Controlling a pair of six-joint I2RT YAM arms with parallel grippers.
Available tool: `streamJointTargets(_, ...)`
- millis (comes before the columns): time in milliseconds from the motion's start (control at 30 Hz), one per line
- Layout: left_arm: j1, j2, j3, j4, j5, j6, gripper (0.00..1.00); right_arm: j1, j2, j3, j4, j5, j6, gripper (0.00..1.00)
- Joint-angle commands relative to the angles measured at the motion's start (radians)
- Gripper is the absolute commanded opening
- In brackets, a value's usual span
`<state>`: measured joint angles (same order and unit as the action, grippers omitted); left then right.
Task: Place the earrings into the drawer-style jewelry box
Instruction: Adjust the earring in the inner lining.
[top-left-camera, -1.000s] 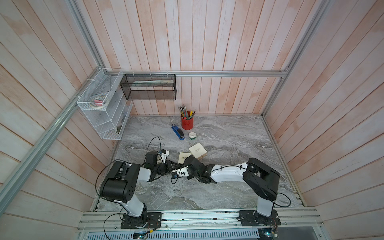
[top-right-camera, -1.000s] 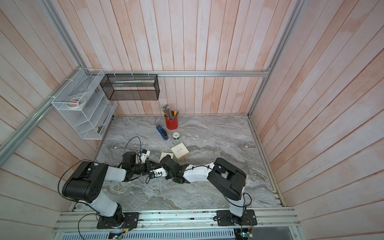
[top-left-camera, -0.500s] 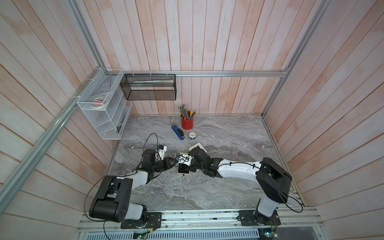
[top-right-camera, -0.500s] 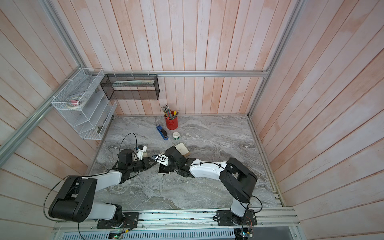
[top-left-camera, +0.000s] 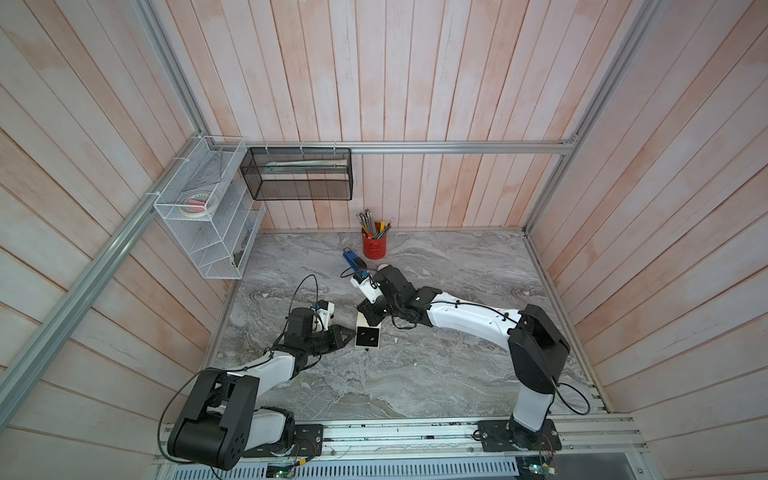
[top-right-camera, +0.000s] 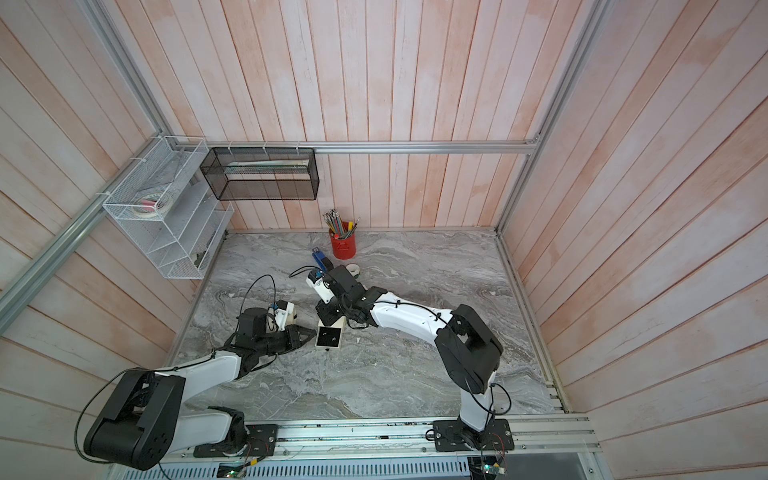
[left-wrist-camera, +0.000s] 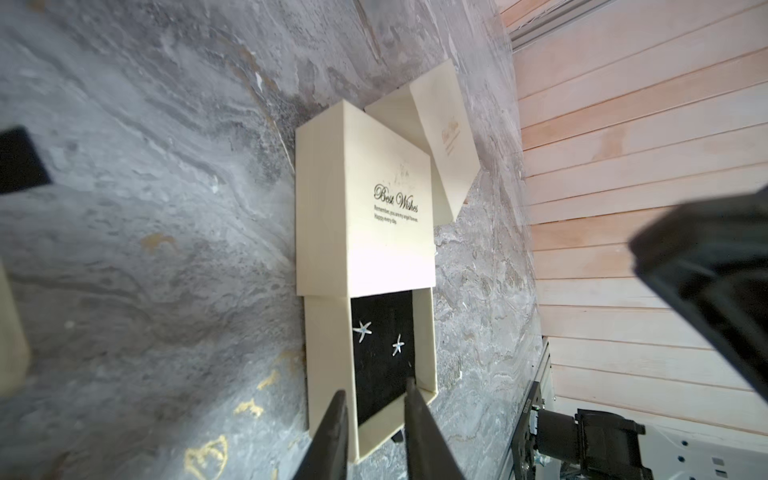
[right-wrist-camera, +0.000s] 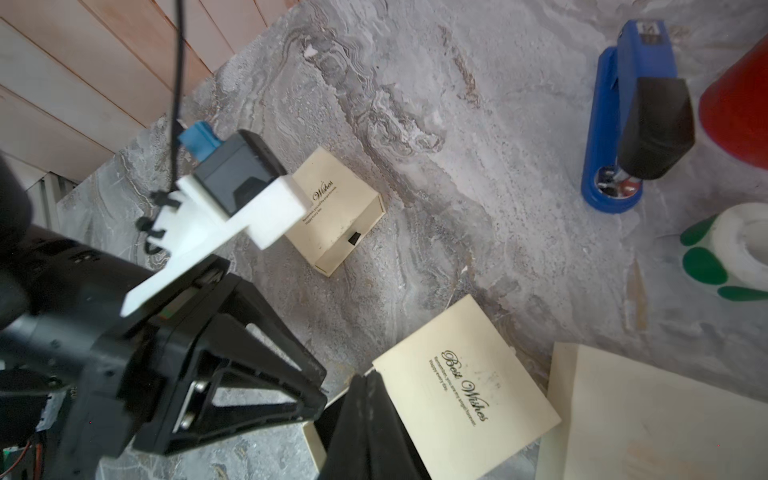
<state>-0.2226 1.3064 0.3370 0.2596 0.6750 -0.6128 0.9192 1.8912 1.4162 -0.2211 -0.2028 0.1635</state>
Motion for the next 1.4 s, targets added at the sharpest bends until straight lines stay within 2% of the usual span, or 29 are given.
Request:
streamJointTargets(0,-0.009,0.017,-0.020,0.012,-0.027,0.008,0.26,-0.005,0.079,0.094,-0.204,-0.042,0.041,0.00)
streamJointTargets(400,-0.017,0.089,-0.004,0.048,-0.012,0.010,0.24,0.006,0.194,0.196,-0.340,-0.084,0.023,0.00)
streamJointTargets(1367,-0.021,0.116,-0.004,0.072,0.000,0.003,0.22,0.015,0.276,0.238,-0.377,-0.059,0.011,0.00)
